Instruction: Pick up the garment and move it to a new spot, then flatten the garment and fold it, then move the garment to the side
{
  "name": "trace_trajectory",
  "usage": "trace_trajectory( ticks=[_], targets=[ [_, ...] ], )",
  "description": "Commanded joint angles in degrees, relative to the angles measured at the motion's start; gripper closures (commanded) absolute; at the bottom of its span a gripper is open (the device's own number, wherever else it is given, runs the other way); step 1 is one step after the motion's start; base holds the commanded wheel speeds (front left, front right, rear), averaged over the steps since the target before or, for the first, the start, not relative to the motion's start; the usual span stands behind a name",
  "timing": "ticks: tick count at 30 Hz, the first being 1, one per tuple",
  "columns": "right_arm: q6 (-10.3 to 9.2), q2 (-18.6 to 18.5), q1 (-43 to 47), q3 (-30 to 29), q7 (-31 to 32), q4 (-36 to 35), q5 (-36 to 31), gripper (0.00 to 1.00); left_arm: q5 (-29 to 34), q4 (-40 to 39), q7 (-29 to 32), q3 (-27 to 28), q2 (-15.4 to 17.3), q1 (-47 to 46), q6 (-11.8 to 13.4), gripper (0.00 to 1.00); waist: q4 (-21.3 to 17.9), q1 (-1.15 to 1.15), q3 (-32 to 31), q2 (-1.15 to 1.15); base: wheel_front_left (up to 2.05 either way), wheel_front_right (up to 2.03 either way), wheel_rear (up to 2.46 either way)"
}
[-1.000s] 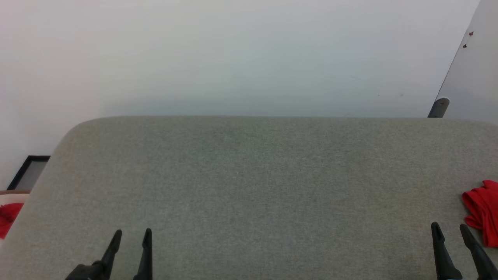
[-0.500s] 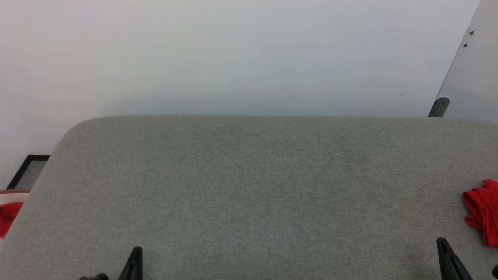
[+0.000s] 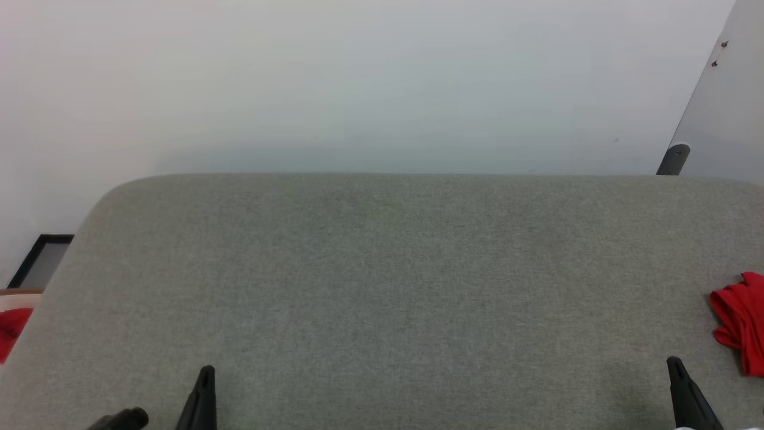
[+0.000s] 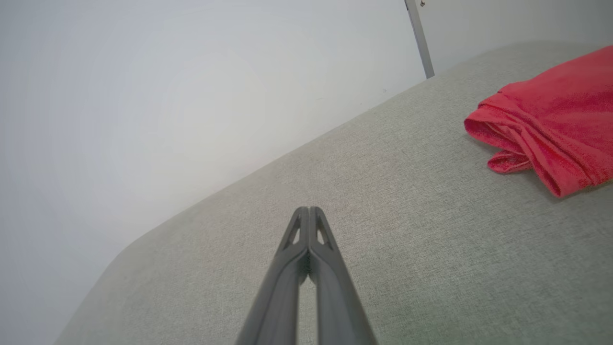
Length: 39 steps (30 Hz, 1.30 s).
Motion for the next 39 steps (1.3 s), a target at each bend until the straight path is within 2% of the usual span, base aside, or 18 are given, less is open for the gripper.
trace_trajectory(
  ticks=[1,39],
  targets=[
    [0.0,0.0,-2.0,-0.5,0.3,-0.5,2.4,1.0,-2.4,-0.8,0.4,0.4,0.2,-1.7,-0.1,1.0,0.0,0.0,0.1,0.0,0.0,0.0,0.0],
    [0.0,2.5,-7.5,-1.7,5.6,2.5,26.0,1.0,-29.5,-0.4,7.9,1.9,-1.4,-6.3,-0.2,1.0,-0.5,0.0,1.7,0.0,0.0,0.0,0.0]
  ],
)
